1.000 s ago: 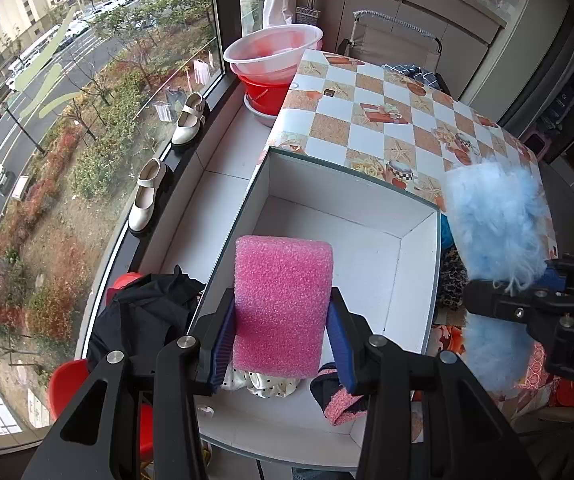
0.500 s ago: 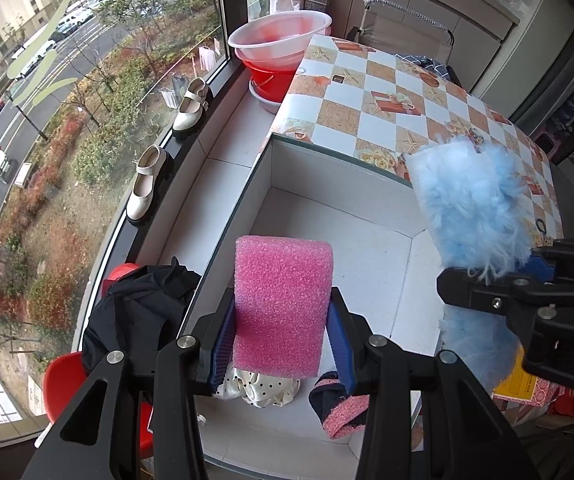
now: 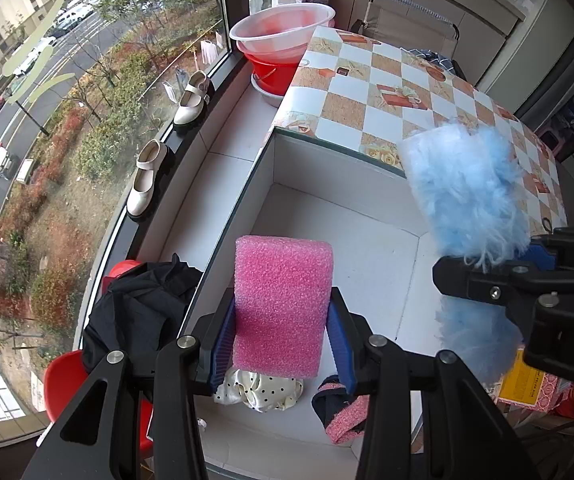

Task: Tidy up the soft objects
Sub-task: 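Carry the pink sponge and blue fluffy duster with both tools over the box, then open both tools to drop the sponge and duster into the box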

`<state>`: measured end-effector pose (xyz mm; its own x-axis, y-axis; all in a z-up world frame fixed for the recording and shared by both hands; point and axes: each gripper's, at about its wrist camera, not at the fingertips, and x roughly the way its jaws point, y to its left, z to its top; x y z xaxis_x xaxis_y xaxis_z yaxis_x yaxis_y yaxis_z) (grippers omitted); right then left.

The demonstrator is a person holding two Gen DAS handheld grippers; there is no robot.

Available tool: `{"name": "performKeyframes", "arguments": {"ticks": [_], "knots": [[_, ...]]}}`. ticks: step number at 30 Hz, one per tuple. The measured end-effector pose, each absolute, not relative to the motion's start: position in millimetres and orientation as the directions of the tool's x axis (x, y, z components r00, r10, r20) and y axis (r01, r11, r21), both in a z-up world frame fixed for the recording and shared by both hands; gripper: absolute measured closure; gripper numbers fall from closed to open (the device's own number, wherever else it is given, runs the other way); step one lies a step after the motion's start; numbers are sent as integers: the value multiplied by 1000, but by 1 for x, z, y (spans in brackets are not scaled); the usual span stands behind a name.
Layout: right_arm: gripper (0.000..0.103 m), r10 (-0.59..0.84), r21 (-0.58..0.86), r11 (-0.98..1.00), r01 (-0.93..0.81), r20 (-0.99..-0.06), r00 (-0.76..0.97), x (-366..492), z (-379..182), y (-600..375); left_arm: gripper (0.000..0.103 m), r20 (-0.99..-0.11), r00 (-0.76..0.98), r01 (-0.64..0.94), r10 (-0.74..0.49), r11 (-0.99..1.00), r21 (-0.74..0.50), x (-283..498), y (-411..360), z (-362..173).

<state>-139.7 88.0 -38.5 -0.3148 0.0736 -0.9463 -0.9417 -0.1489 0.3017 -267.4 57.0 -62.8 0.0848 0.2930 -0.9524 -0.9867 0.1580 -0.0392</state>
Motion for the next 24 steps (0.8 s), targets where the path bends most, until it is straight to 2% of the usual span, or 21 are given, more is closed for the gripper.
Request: {"name": "performKeyframes", "arguments": {"ticks": [16, 18, 20, 21, 23, 24], "knots": [[74, 69, 296, -144, -944, -949, -308, -140, -42, 90, 56, -958, 55, -988, 282, 157, -10, -268, 55, -75], [74, 72, 299, -141, -944, -948, -311, -139, -41, 90, 51, -959, 38, -987, 279, 158, 7, -266, 56, -76], [73, 75, 303, -133, -944, -946, -315, -137, -42, 90, 32, -962, 36, -988, 272, 157, 7, -265, 57, -77], [69, 76, 307, -128, -943, -945, -318, -136, -43, 90, 29, -963, 43, -988, 267, 155, -1, -266, 57, -77], [43, 84, 309, -116, -944, -944, -319, -132, -43, 91, 24, -961, 97, -985, 257, 163, -56, -266, 57, -76], [21, 93, 305, -108, -946, -945, -315, -130, -42, 91, 23, -960, 121, -983, 254, 167, -80, -266, 56, -76]]}}
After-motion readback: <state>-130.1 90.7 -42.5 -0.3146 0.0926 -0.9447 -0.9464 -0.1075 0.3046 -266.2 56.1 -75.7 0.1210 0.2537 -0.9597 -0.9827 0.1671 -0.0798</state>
